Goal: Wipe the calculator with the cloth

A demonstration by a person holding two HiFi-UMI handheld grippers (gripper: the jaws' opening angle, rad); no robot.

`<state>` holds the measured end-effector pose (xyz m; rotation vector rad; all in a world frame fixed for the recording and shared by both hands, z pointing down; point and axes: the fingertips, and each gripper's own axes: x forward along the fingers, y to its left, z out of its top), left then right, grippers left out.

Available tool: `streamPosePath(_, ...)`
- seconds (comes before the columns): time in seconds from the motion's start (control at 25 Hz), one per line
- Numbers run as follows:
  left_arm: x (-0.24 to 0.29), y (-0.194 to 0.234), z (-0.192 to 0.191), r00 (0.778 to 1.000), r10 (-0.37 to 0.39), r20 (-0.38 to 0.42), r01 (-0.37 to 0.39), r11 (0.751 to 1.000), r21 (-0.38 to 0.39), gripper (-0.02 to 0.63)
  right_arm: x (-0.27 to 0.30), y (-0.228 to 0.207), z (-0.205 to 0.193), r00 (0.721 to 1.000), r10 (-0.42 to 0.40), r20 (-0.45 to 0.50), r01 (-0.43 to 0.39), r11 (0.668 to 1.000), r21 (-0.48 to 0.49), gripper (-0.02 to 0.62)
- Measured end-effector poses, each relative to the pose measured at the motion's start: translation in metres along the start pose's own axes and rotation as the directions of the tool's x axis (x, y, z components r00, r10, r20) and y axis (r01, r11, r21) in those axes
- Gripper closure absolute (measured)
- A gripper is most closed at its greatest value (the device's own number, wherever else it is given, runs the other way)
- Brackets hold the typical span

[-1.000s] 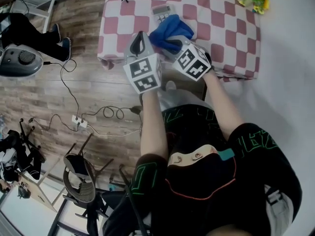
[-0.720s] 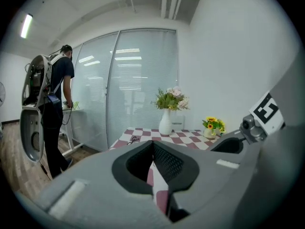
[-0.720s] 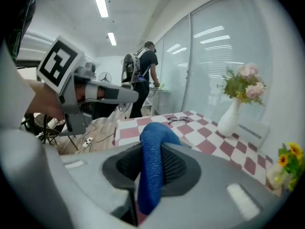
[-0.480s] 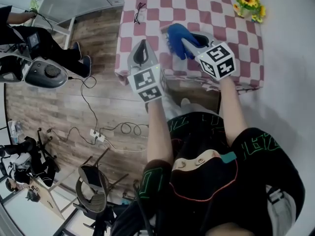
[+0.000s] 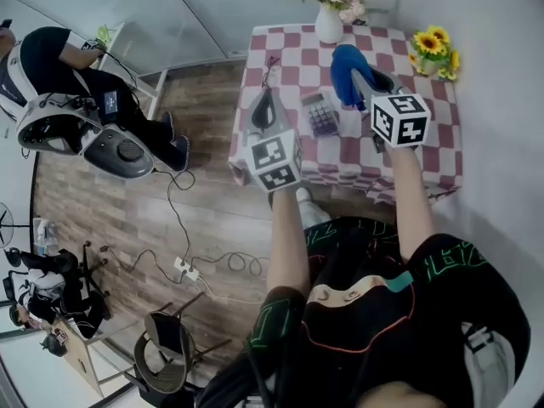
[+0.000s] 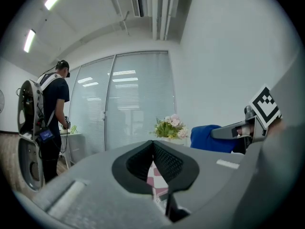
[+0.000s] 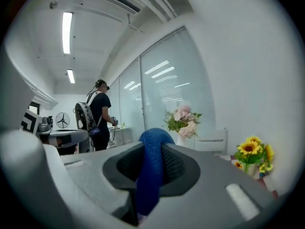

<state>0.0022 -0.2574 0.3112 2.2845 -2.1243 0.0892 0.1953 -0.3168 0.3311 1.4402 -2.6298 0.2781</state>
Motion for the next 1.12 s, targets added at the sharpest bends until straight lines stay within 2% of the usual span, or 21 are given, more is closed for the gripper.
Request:
streamPosePath(0.12,0.004,0.002,0.017,0.999,0.023,0.043,-0.024,1.000,0.016,0.597,-0.005,-0.012,0.024,0.997,-0.040,0.069,0.039,0.999,0.009,0.518)
streamPosePath(0.24,0.013,-0.003,0.037,0.995,0.013,0.101,-0.016,0.999,0.029,0.597,-0.005,-0.014,0.043,0.992,-0.034,0.122,0.034,0.999,-0.005,0.518)
streamPosePath(0.4,0.015,-0.005,0.051,0.992,0.002,0.129,-0.007,0.999,0.041,0.597,-0.005,-0.011,0.055,0.987,-0.021,0.156,0.024,0.999,-0.021,0.518)
streamPosePath(0.6,0.011,-0.005,0.069,0.985,0.000,0.175,-0.004,1.000,0.019,0.597,-0.010,-0.009,0.065,0.983,-0.015,0.182,0.022,0.999,-0.036,0.518)
streamPosePath(0.92,0.011,-0.021,0.078,0.983,-0.025,0.183,0.021,0.999,0.024,0.597,-0.027,-0.016,0.079,0.979,-0.034,0.203,0.046,0.998,-0.052,0.518)
streamPosePath(1.12,0.019,-0.025,0.066,0.984,-0.031,0.174,0.028,0.999,0.021,0.597,-0.025,-0.024,0.075,0.979,-0.035,0.201,0.048,0.997,-0.059,0.518)
